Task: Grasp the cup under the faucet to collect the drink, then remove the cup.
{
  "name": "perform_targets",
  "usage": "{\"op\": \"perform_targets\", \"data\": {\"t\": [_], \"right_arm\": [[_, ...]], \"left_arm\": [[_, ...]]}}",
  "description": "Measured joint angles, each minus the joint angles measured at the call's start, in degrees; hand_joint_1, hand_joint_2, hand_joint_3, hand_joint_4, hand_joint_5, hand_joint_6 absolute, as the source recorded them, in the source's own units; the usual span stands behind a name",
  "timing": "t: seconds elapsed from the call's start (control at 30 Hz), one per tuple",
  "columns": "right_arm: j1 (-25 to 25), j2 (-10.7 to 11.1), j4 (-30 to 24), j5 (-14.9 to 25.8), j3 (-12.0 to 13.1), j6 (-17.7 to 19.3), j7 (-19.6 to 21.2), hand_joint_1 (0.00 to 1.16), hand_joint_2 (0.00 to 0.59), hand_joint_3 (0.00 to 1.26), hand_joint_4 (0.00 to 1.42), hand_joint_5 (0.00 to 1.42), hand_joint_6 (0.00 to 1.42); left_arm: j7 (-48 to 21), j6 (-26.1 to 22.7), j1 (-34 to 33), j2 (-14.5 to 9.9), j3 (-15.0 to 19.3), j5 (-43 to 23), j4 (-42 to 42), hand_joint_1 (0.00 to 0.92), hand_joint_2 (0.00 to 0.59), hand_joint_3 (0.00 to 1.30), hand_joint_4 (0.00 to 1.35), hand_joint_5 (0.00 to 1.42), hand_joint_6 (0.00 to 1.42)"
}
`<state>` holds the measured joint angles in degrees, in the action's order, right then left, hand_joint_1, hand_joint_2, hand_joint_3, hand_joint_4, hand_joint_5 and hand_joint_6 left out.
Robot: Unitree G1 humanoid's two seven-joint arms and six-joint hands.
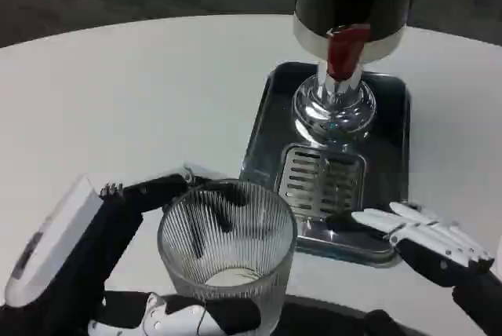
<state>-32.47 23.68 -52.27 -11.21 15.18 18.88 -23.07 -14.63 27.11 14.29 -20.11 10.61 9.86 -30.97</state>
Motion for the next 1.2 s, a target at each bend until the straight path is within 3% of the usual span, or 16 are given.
{"op": "perform_targets", "data": {"t": [0.73, 1.2], "right_arm": [[-0.6, -0.6, -0.2, 0.0, 0.0, 0.6, 0.0, 0.53, 0.504, 0.21, 0.16, 0.1, 0.05], [-1.0, -0.8, -0.3, -0.3, -1.1, 0.6, 0.0, 0.53, 0.504, 0.21, 0.16, 0.1, 0.05]], "left_arm": [[0.0, 0.0, 0.5, 0.2, 0.2, 0.0, -0.2, 0.447, 0.166, 0.76, 0.88, 0.88, 0.48], [0.9, 0.2, -2.7, 0.0, 2.8, 0.4, 3.8, 0.447, 0.166, 0.76, 0.88, 0.88, 0.48]]}}
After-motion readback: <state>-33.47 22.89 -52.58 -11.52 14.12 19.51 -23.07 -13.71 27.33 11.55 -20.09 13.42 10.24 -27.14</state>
